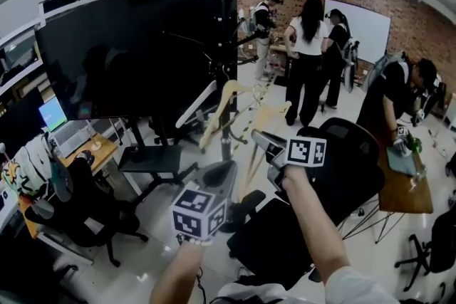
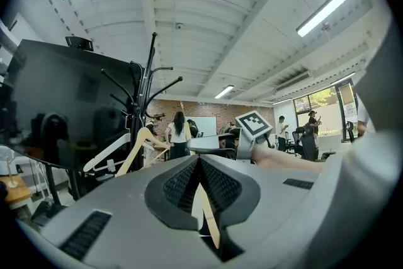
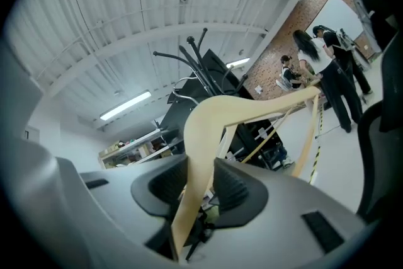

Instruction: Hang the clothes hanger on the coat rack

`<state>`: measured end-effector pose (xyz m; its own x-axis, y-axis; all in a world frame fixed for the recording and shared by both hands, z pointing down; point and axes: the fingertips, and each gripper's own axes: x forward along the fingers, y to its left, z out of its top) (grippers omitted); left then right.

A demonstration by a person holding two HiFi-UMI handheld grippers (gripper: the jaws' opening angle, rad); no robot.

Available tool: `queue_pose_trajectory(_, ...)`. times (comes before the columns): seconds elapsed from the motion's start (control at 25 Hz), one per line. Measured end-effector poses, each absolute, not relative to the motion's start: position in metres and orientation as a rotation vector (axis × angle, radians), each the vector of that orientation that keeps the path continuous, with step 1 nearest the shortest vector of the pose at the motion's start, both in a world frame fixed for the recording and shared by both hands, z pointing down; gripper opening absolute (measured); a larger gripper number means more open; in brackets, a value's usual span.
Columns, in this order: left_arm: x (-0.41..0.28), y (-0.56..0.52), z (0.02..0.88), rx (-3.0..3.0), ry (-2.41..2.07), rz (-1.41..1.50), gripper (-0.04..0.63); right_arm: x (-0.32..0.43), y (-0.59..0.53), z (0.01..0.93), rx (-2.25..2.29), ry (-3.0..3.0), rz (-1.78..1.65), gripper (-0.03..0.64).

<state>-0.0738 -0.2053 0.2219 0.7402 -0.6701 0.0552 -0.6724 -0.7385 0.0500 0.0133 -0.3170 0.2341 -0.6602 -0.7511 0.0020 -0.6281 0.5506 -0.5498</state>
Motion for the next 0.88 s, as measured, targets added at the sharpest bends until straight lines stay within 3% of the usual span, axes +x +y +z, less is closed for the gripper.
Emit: queue_pose_trajectory(0.88,-0.018,-0.312,0.209,2.927,-0.999,0.049,-0.002,0.064,-0.453,0.231,-1.221,2.542,-0.796,0.143)
